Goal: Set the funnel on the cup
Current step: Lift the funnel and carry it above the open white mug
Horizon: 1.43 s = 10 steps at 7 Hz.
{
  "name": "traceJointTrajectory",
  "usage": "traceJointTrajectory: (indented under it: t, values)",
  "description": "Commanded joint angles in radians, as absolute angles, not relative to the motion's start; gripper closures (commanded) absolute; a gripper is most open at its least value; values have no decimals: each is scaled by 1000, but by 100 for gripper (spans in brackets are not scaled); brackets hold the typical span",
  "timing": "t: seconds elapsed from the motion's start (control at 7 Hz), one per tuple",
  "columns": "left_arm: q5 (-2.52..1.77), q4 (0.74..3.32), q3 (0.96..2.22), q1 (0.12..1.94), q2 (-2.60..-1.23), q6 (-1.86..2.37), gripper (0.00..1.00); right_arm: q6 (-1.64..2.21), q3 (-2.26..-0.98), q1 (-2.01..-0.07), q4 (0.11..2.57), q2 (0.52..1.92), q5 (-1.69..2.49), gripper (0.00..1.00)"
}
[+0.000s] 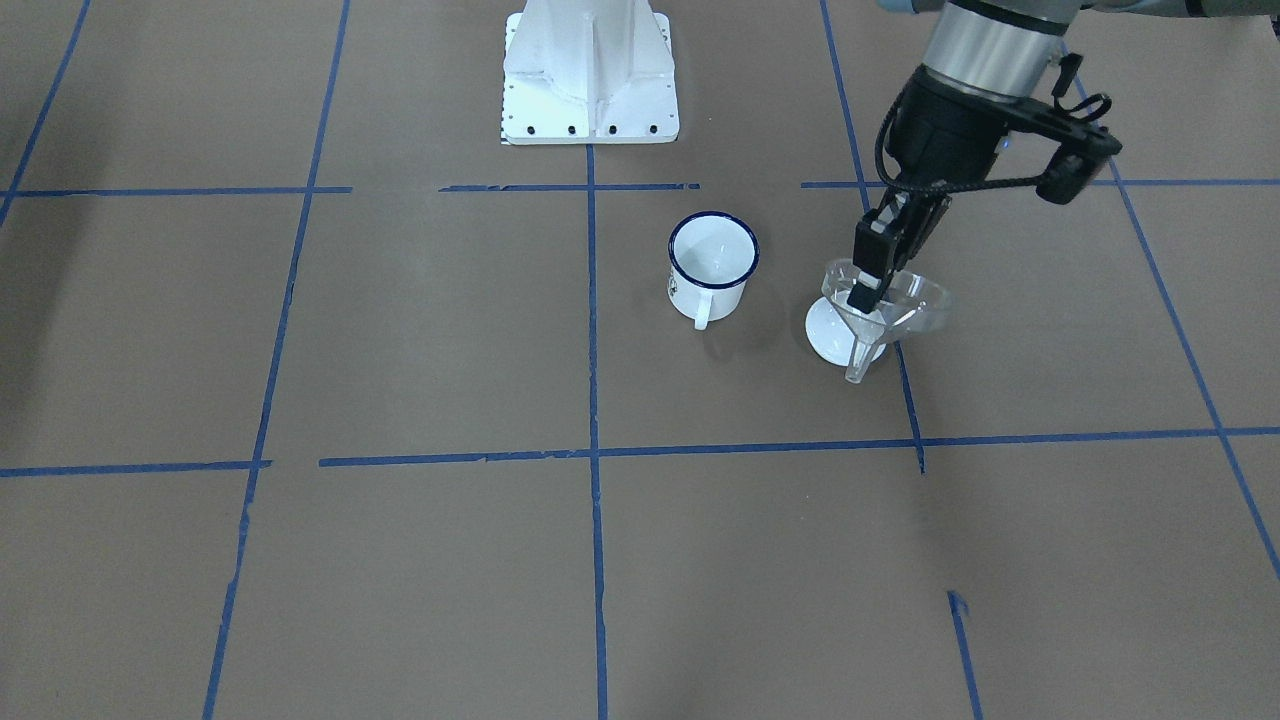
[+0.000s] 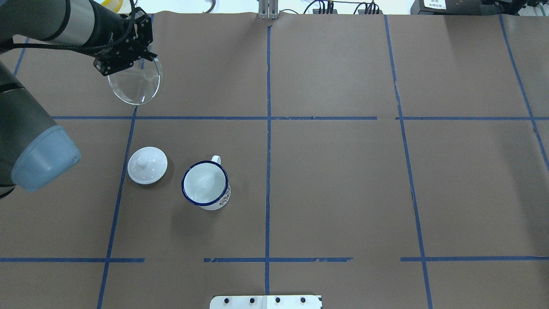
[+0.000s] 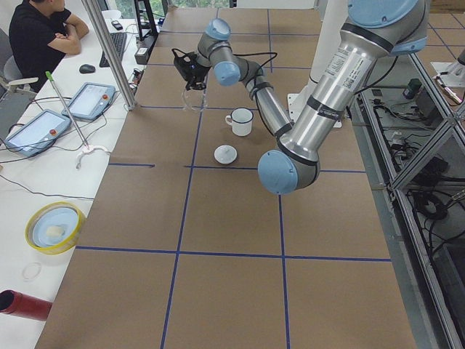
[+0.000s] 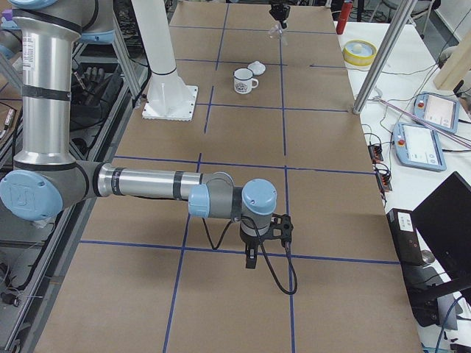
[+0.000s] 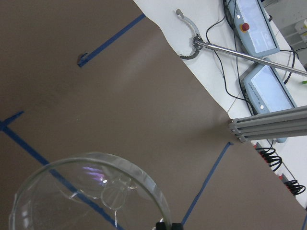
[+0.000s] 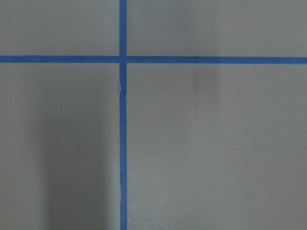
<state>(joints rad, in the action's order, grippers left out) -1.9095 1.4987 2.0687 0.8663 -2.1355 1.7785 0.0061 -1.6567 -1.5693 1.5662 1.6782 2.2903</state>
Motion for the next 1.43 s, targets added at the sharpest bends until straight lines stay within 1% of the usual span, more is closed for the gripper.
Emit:
traceJointTrajectory:
  t: [0.0,0.14,0.43,0.57,0.71,1.0,1.29]
  values:
    - [-1913,1210,2125,697,-2228,1698,100,6,-1657,-1569,1566,1678,2290,0]
    - [-1892,1154,2118,605,-2250,1659,100,6,-1657,-1569,1566,1678,2290,0]
    - [-1810,1100,2108,510,-2270,1638,100,6,-1657,-1569,1566,1678,2290,0]
    - [-1745,1101,2047,477,-2292,1635,100,6,-1657,-1569,1566,1678,2290,0]
    - [-1734,1106,1993,476,-2327,1634,100,6,-1657,-1569,1566,1678,2290,0]
    - [-1732,1132,1982,471,-2327,1634,100,6,-1657,-1569,1566,1678,2290,0]
    - [-1718,1239,1904,463,-2322,1634,100,6,-1657,-1569,1566,1678,2290,0]
